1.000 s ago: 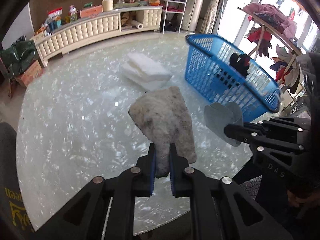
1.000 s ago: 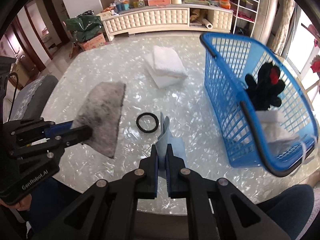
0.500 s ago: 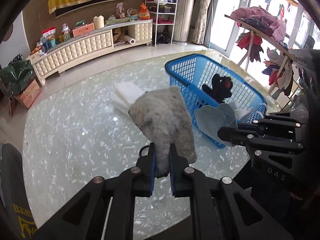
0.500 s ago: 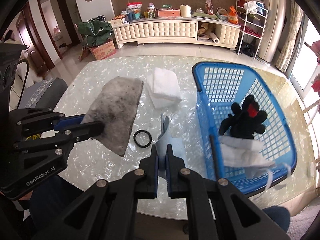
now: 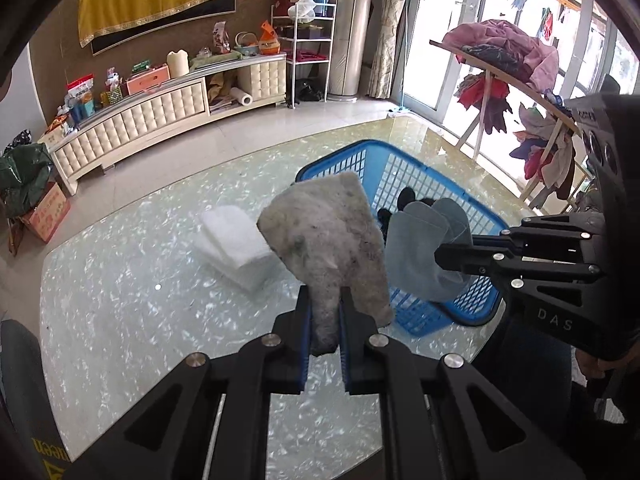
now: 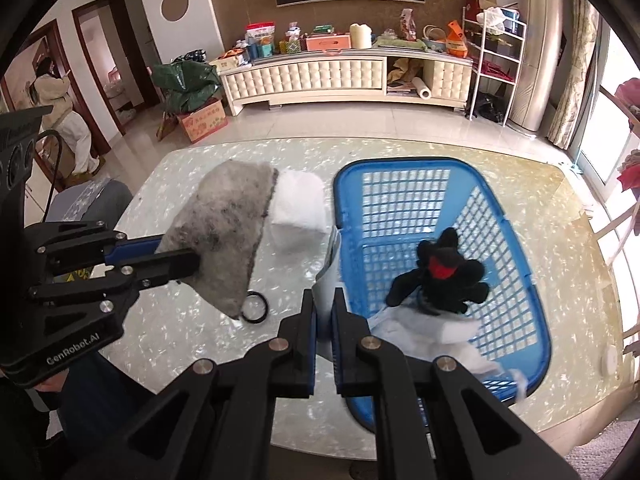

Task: Organize soft objects
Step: 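Carry the blue cloth and grey pad over the basket with both tools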

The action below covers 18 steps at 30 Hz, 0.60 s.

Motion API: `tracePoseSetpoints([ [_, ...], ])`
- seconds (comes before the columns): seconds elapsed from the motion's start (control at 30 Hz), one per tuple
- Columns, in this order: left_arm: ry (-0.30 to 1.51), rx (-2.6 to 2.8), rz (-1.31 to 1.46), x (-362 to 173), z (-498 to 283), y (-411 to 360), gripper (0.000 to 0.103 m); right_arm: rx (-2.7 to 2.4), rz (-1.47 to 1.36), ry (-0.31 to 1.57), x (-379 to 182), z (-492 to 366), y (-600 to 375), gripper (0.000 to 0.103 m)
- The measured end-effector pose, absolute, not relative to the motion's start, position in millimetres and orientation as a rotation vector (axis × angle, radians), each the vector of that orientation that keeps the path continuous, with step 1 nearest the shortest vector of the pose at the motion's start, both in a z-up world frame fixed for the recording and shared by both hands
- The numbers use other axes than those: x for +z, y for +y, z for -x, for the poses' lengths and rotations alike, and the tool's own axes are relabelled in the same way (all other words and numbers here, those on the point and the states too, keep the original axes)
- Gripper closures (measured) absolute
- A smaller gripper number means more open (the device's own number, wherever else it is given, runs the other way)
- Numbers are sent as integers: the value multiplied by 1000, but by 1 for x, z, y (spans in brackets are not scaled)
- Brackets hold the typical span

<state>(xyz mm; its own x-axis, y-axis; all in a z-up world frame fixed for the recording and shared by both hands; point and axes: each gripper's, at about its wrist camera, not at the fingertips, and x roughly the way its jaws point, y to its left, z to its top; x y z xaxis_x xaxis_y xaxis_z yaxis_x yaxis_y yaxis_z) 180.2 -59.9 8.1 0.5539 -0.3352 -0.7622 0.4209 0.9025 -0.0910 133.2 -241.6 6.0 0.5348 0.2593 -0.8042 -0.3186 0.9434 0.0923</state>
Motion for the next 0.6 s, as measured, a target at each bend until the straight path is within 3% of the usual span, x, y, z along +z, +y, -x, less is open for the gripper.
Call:
tracePoseSetpoints([
  [0.6,893,-492,-155,2,-198,-103,93,312,53,945,7,-129,-264,97],
])
